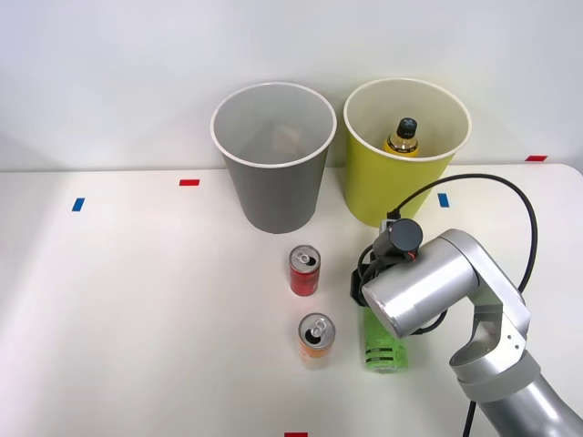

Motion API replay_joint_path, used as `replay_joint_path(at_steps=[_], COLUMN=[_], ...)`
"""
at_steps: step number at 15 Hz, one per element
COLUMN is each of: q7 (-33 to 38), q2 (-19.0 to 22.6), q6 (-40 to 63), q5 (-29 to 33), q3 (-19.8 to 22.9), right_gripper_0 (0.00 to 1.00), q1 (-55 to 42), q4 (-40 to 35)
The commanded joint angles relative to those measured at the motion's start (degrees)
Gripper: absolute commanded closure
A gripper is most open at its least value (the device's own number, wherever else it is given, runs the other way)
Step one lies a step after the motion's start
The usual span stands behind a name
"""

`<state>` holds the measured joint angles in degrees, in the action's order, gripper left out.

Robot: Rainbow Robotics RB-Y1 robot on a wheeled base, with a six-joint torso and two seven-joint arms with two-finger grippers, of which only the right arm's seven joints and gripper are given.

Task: Put cans in the gray bin, plastic bottles in the light green bin

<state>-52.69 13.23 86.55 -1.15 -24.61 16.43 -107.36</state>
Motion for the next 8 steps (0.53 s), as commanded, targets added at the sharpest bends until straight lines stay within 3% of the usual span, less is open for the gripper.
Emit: replay_joint_path(at_steps=[1, 5, 8], q7=[-1.53, -3.03, -7.69], q2=[0.3, 0.04, -0.31], q6=[0.02, 0.02, 0.02], q5=[0.01, -0.17, -4.04], q3=[0.01, 1.41, 5.37], right_gripper_0=[1.0, 1.0, 1.0], q1=[0.0, -0.87, -3.86], q4=[-3.12, -10.5, -18.5])
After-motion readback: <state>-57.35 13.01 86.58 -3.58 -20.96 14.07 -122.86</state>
